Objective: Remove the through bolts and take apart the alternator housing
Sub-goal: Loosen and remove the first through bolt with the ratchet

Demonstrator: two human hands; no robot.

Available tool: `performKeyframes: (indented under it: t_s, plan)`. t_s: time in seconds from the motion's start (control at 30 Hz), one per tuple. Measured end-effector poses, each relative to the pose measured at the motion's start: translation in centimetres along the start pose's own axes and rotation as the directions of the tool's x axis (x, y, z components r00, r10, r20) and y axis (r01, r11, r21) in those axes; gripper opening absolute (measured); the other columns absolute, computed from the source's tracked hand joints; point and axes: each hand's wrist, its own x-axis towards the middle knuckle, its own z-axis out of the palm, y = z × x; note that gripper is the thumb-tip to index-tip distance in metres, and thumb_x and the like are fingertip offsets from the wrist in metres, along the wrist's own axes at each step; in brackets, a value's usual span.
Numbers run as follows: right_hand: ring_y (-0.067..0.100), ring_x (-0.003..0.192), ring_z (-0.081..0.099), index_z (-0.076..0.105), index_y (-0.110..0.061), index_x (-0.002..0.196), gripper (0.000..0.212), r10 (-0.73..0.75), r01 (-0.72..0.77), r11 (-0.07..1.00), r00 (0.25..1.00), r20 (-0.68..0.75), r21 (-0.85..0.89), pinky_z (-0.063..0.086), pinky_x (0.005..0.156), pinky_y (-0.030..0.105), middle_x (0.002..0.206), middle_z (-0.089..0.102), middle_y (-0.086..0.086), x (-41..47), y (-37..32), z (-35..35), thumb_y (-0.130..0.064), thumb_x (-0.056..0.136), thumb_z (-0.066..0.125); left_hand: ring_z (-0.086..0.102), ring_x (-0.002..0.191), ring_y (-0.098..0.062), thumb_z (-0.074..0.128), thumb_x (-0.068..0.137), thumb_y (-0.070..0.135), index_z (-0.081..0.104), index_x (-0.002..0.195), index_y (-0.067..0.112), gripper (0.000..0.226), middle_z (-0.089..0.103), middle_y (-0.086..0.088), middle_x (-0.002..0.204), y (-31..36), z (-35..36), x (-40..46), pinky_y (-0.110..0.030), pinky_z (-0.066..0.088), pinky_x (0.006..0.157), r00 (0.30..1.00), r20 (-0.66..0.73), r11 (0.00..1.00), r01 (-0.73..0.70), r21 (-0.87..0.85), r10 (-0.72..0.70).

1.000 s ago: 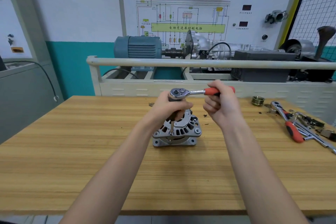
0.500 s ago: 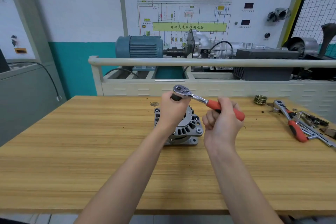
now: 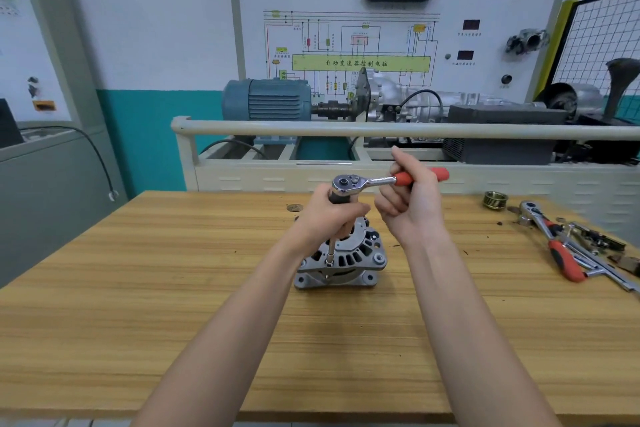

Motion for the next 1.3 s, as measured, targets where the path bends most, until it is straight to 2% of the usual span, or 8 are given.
performKeyframes:
  t_s: [0.13,0.3,0.53,0.63,0.83,1.03,1.13,1.3]
  plan:
    - [0.007,0.034,0.021,0.048,-0.012,0.061,0.029,-0.201,0.212,0.977,0.954,-0.222,0.028,0.020,0.035,0.019,0.040,0.026,-0.008,-2.6,1.6,0.1,-0.011,0.089,0.057,0.025,0.040,-0.009,0.055,0.085,-0.006,0.038,0.055,0.015,0.040,0.031,0.008,0.043,-0.7,1.9,0.1,-0.022,0.022,0.042,0.960,-0.280,1.000,-0.020,0.022,0.025]
    - [0.007,0.031,0.021,0.046,-0.013,0.068,0.029,-0.314,0.328,0.944,0.919,-0.238,0.022,0.023,0.034,0.018,0.037,0.024,-0.009,-5.6,3.4,0.0,-0.015,0.096,0.054,0.022,0.043,-0.007,0.059,0.082,-0.005,0.034,0.053,0.014,0.043,0.028,0.008,0.045,-1.0,2.9,0.2,-0.020,0.021,0.042,0.904,-0.424,0.998,-0.060,-0.009,0.051]
    - [0.008,0.032,0.019,0.046,-0.014,0.056,0.028,-0.175,0.128,0.975,0.945,-0.276,-0.181,0.018,0.035,0.018,0.037,0.026,-0.008,-1.9,0.6,0.3,-0.008,0.081,0.058,0.042,0.040,-0.013,0.065,0.083,0.008,0.054,0.053,0.020,0.034,0.047,0.003,0.045,0.3,-0.3,-0.2,-0.021,0.038,0.043,0.999,0.047,0.997,-0.024,0.077,0.021]
    - [0.009,0.034,0.016,0.034,-0.020,0.050,0.038,-0.133,0.070,0.969,0.955,-0.266,-0.235,0.016,0.036,0.018,0.039,0.023,-0.008,-0.4,0.1,0.7,-0.007,0.079,0.056,0.035,0.038,-0.013,0.063,0.080,0.010,0.048,0.049,0.022,0.036,0.041,0.004,0.044,0.6,-0.5,0.1,-0.023,0.031,0.041,0.994,0.105,1.000,-0.012,-0.022,0.014]
    - [0.008,0.034,0.017,0.036,-0.022,0.040,0.046,-0.164,0.116,0.977,0.944,-0.287,-0.177,0.016,0.035,0.018,0.039,0.023,-0.008,-1.7,0.7,0.2,-0.005,0.079,0.054,0.026,0.038,-0.008,0.056,0.085,-0.001,0.041,0.056,0.016,0.038,0.034,0.007,0.043,-0.4,1.1,0.3,-0.018,0.023,0.040,0.977,-0.212,0.998,-0.011,-0.064,-0.003]
    - [0.007,0.032,0.018,0.034,-0.017,0.058,0.036,-0.302,0.300,0.952,0.908,-0.289,-0.052,0.018,0.034,0.017,0.038,0.023,-0.010,-4.7,3.2,-0.2,-0.003,0.086,0.052,0.023,0.041,-0.002,0.059,0.085,-0.003,0.036,0.047,0.027,0.053,0.030,0.014,0.041,-0.9,2.8,0.0,-0.018,0.021,0.042,0.901,-0.426,0.995,-0.095,-0.018,0.078]
    - [0.007,0.032,0.018,0.038,-0.019,0.048,0.042,-0.233,0.214,0.971,0.942,-0.243,-0.102,0.017,0.035,0.016,0.037,0.023,-0.009,-3.6,1.7,-0.1,-0.004,0.084,0.054,0.028,0.040,-0.006,0.061,0.084,-0.003,0.041,0.054,0.018,0.042,0.035,0.010,0.043,-0.6,1.6,-0.1,-0.020,0.025,0.042,0.958,-0.287,1.000,-0.030,0.001,0.029]
    - [0.007,0.032,0.013,0.031,-0.023,0.039,0.049,-0.004,-0.027,0.961,0.994,-0.112,-0.274,0.013,0.034,0.015,0.038,0.018,-0.008,0.0,-0.9,0.7,-0.004,0.080,0.052,0.037,0.041,-0.014,0.065,0.080,0.010,0.049,0.055,0.016,0.031,0.042,0.002,0.046,0.9,-1.3,-0.4,-0.025,0.031,0.043,0.985,0.174,0.999,-0.008,0.050,-0.001]
